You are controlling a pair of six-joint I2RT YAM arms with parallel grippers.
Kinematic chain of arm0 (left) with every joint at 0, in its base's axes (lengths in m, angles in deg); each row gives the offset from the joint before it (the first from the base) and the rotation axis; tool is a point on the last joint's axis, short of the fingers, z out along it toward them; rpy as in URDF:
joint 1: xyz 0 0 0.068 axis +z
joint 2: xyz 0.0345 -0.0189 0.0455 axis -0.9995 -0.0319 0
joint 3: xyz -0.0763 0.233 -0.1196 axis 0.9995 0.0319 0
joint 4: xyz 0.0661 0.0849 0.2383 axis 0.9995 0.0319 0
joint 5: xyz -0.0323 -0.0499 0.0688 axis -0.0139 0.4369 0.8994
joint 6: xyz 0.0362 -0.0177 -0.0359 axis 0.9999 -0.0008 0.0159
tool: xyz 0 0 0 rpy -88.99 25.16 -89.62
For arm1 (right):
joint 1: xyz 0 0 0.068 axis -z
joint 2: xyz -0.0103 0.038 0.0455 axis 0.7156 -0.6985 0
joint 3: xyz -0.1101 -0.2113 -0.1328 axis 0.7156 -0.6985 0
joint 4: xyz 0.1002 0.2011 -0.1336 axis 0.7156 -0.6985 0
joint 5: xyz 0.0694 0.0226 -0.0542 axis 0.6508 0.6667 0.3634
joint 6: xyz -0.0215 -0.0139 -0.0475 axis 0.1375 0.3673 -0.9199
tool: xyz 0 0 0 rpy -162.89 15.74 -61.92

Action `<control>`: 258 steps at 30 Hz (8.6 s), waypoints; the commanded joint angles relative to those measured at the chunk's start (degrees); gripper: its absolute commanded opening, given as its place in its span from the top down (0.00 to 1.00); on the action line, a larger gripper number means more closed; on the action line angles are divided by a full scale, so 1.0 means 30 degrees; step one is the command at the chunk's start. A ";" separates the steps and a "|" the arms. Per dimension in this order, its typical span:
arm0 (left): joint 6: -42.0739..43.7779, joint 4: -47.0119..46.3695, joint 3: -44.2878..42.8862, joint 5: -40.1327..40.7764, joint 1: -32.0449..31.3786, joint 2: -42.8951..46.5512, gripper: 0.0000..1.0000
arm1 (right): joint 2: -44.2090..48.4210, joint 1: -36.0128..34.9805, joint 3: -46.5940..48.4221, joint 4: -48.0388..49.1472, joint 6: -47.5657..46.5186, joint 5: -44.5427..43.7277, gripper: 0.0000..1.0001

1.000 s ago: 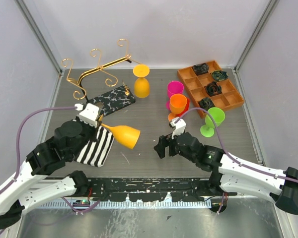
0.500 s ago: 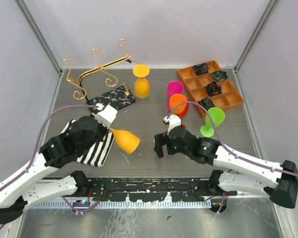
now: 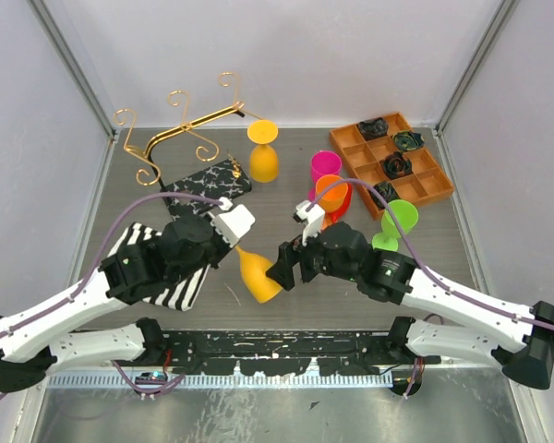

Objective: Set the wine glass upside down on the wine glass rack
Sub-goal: Turn the wine glass upside down at the wine rack.

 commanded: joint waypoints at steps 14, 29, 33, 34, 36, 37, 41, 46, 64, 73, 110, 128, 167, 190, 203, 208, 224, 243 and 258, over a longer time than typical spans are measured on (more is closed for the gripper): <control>0.1641 -0.2664 -0.0330 -0.1456 -0.2378 -0.0556 1.00 | -0.2051 -0.0054 0.0069 0.5890 0.2373 0.3672 0.32; 0.1775 -0.3071 0.0346 -0.1218 -0.2413 -0.0283 1.00 | -0.4051 -0.0035 0.0309 0.6591 0.3363 0.4043 0.58; 0.1720 -0.3156 0.0444 -0.0979 -0.2440 -0.0290 1.00 | -0.4031 -0.0048 0.0188 0.6629 0.3374 0.4064 0.64; 0.1718 -0.3200 0.0474 -0.0866 -0.2428 -0.0263 1.00 | -0.3985 -0.0049 0.0112 0.6673 0.3381 0.4030 0.66; 0.1743 -0.3284 0.0518 -0.0600 -0.2426 -0.0237 1.00 | -0.3939 -0.0043 -0.0049 0.6672 0.3404 0.3912 0.71; 0.1768 -0.3344 0.0519 -0.0449 -0.2429 -0.0217 1.00 | -0.3944 -0.0063 -0.0086 0.6679 0.3373 0.3846 0.72; 0.1806 -0.3480 0.0535 -0.0015 -0.2430 -0.0279 0.99 | -0.4036 -0.0047 -0.0143 0.6830 0.3329 0.3719 0.87; 0.1634 -0.3602 0.0677 0.0318 -0.2428 -0.0101 0.97 | -0.4099 -0.0035 -0.0047 0.7068 0.3375 0.3919 0.99; 0.1130 -0.4958 0.1501 0.0709 -0.2429 0.1267 0.41 | -0.3901 -0.0049 -0.0174 0.6994 0.3466 0.1892 0.99; 0.0676 -0.5599 0.1778 0.0953 -0.2430 0.2145 0.27 | -0.3903 -0.0043 -0.0125 0.5541 0.3676 -0.0812 0.99; -0.8078 -0.2560 -0.1901 -0.5873 0.4319 -0.0603 0.15 | -0.1611 -0.0051 -0.2160 1.3578 -0.4450 0.0661 0.99; -0.8011 -0.2716 -0.1708 -0.4829 0.4318 -0.1504 0.14 | -0.0804 -0.0037 -0.2345 1.4998 -0.5781 0.0856 0.99; -0.6222 -0.0064 -0.6773 -0.2575 0.5605 -0.1926 0.13 | -0.1502 -0.0039 -0.4961 2.0200 -0.7577 -0.0963 0.99; -0.7552 -0.0548 -0.6579 -0.6431 1.9800 -0.4211 0.13 | -0.9984 0.1723 -0.1072 2.7523 -0.6600 0.0650 0.99; -0.8401 -0.3763 -0.2960 -0.6830 1.9956 -0.2612 0.13 | -1.6752 0.2323 0.4715 3.1125 -0.7212 0.3206 0.99; -0.9212 -0.4212 -0.2295 -0.6869 2.0620 -0.1984 0.13 | -1.8722 0.2371 0.6571 3.1973 -0.7179 0.3169 0.99; -0.9942 -0.4517 -0.1881 -0.8398 2.1989 -0.1955 0.16 | -2.2026 0.2595 0.9964 3.1956 -0.6586 0.1475 1.00; -1.0001 -0.4433 -0.2027 -0.9818 2.2708 -0.2563 0.20 | -2.3519 0.2756 1.0819 3.3382 -0.6993 -0.1374 0.99; -1.0205 -0.4653 -0.1972 -1.0937 2.2972 -0.3040 0.21 | -2.4748 0.2894 1.3243 3.2205 -0.7682 -0.2137 0.99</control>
